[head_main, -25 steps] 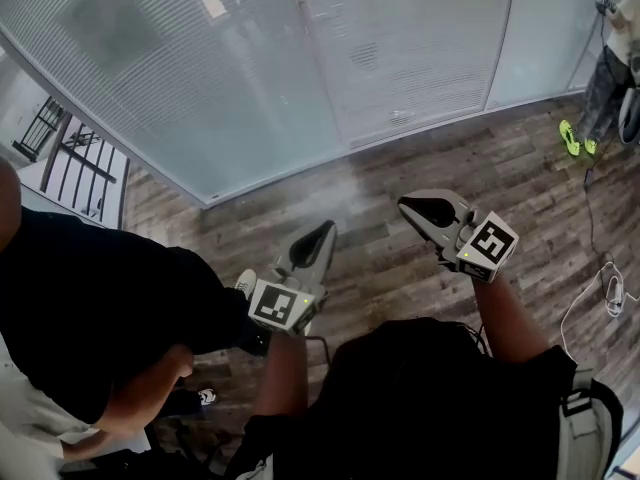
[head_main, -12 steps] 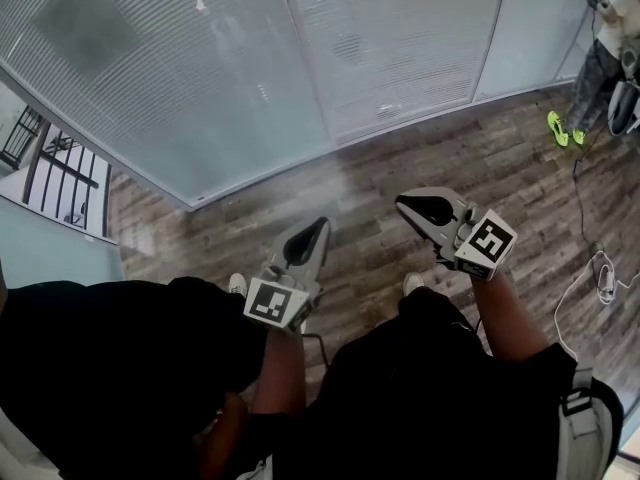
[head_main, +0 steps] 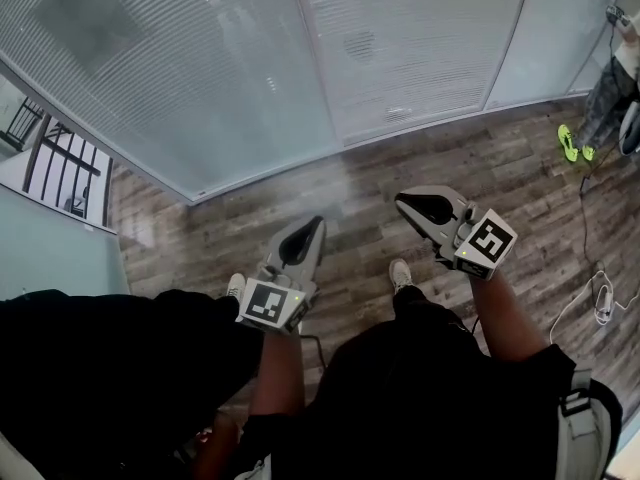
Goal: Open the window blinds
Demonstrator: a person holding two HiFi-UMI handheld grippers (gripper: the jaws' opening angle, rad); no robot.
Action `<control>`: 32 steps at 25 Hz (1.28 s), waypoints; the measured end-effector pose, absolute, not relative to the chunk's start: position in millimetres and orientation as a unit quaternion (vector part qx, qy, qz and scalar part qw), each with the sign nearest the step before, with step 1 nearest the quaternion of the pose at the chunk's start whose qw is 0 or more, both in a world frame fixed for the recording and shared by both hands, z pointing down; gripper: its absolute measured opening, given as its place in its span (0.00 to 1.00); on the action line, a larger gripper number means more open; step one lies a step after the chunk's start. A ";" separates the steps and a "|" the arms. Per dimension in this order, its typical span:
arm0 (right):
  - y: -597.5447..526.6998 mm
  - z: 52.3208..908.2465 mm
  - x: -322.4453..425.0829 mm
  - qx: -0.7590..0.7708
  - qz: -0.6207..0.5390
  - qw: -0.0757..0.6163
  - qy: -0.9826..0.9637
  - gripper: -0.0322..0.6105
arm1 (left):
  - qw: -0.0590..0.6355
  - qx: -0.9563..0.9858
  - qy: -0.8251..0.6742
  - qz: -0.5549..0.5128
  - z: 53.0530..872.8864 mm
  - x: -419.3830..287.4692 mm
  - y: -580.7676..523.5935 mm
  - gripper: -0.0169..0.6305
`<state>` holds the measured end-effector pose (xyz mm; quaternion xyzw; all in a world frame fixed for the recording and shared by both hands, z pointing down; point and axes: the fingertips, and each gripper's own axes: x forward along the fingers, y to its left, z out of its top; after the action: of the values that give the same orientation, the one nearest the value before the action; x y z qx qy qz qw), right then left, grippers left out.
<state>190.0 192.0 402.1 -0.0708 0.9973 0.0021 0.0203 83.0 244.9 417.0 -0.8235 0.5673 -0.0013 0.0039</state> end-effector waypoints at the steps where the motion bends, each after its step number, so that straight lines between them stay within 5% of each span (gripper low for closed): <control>1: 183.3 402.0 188.1 -0.071 0.000 0.022 0.997 0.06 | 0.003 -0.822 0.569 -0.002 416.1 81.2 238.0 0.03; 32: -29.2 389.8 166.8 -0.004 0.001 0.056 0.998 0.06 | 0.022 -0.772 0.635 -0.025 397.1 67.1 44.0 0.03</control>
<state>166.8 -29.2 389.8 -0.0036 0.9984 0.0015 0.0558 67.1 44.0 397.1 -0.7718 0.6350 -0.0252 0.0224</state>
